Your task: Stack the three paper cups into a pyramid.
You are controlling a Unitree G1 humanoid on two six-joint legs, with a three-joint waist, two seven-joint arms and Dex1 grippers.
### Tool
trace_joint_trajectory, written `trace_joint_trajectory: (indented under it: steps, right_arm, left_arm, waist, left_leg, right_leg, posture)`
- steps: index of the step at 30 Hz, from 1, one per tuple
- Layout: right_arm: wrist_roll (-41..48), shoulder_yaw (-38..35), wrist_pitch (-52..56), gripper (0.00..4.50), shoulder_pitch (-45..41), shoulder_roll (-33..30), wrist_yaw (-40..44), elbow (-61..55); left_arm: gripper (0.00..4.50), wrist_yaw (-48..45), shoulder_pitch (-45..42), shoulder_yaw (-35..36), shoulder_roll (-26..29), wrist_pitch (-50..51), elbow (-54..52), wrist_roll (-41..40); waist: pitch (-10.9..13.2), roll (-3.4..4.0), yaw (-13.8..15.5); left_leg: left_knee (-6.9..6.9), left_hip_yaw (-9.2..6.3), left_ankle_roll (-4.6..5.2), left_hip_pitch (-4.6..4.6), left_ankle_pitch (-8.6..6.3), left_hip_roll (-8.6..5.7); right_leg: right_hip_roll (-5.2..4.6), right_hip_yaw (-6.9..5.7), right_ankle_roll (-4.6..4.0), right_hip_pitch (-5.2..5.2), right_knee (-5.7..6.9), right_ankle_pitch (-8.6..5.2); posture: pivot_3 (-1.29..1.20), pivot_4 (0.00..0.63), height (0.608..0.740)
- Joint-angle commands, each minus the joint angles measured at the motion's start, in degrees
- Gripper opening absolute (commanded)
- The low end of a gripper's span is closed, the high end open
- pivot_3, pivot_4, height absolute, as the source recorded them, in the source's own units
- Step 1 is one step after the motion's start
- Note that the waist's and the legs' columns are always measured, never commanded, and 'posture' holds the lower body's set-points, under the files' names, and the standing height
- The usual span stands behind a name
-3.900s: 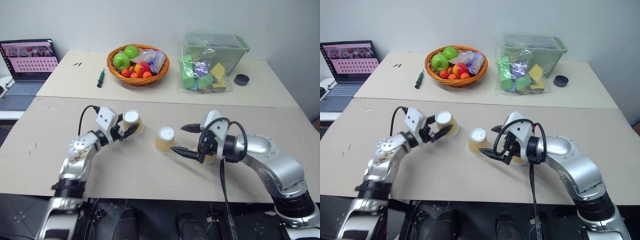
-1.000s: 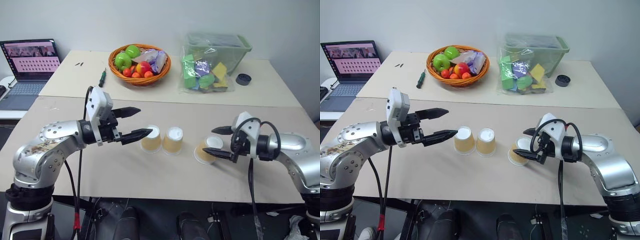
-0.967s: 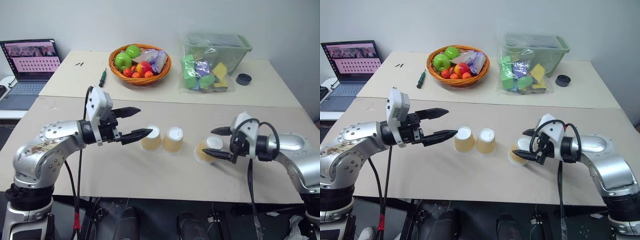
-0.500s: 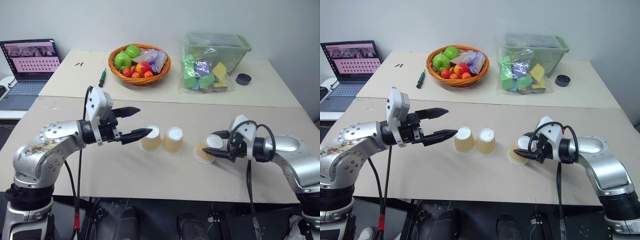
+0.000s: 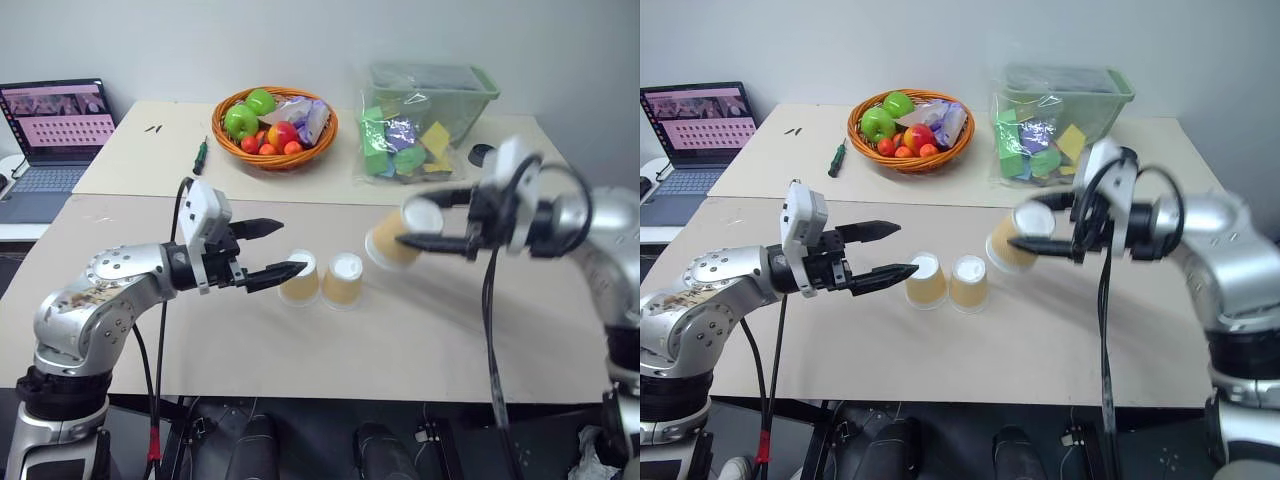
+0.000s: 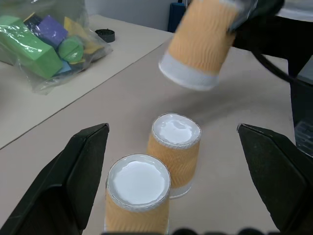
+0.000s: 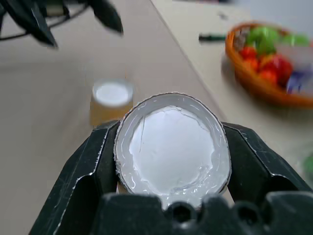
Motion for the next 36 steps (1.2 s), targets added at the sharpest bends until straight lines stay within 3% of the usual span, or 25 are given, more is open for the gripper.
trace_joint_trajectory:
  steps: [1, 5, 11, 32, 34, 36]
  right_arm:
    - [-1.38, 4.54, 0.48, 2.72, -9.33, 0.22, 6.43, 5.53]
    - [-7.62, 13.36, -1.36, 2.72, -18.28, 4.91, 9.52, 10.86]
    - [-13.23, 20.79, -5.80, 2.72, -21.56, 13.85, 12.66, 16.02]
    - [-20.95, 22.07, -12.21, 2.72, -21.45, 23.04, 16.22, 28.67]
    - [-21.39, 21.77, -12.90, 3.72, -21.44, 23.41, 15.93, 29.84]
    - [-21.75, 21.25, -13.82, 4.28, -21.35, 23.65, 15.40, 30.21]
  left_arm:
    - [4.50, -0.15, -0.38, -0.01, -0.18, -1.48, -1.21, 0.17]
    - [4.50, 0.26, -0.32, -0.27, -0.56, -1.11, -1.82, -0.15]
    - [4.50, 0.37, -0.06, -0.48, -0.46, -0.66, -2.65, -0.55]
    - [4.50, 2.88, 0.88, 0.55, 0.22, 0.42, -4.90, -2.06]
    - [4.50, 3.15, 0.96, 0.52, 0.19, 0.47, -5.03, -2.14]
    - [4.50, 3.38, 1.02, 0.54, 0.15, 0.57, -5.14, -2.30]
  waist:
    - [0.00, 0.00, 0.13]
    - [0.01, 0.01, 0.00]
    - [0.02, 0.03, 0.02]
    - [0.08, 0.06, 0.15]
    - [0.08, 0.06, 0.16]
    - [0.08, 0.06, 0.16]
  left_leg:
    - [-0.02, 0.00, 0.00, 0.00, 0.00, 0.00]
    - [0.02, 0.01, 0.00, 0.00, 0.00, 0.01]
    - [0.00, 0.01, -0.01, -0.12, 0.00, 0.00]
    - [0.03, 0.00, -0.02, -0.12, 0.01, 0.01]
    - [0.02, 0.00, -0.02, -0.12, 0.01, 0.01]
    - [0.03, 0.00, -0.02, -0.12, 0.01, 0.00]
  right_leg:
    - [0.00, 0.00, 0.00, -0.01, 0.00, 0.00]
    - [0.00, -0.01, -0.02, -0.06, 0.06, 0.00]
    - [0.01, -0.01, -0.07, -0.27, 0.29, -0.02]
    - [0.02, -0.05, -0.09, -0.27, 0.40, -0.03]
    - [0.02, -0.05, -0.09, -0.26, 0.39, -0.03]
    - [0.02, -0.05, -0.09, -0.26, 0.40, -0.03]
  posture:
    - [0.00, 0.150, 0.692]
    - [0.00, 0.150, 0.692]
    - [0.00, 0.150, 0.692]
    - [0.00, 0.150, 0.692]
    - [0.00, 0.150, 0.692]
    - [0.00, 0.150, 0.692]
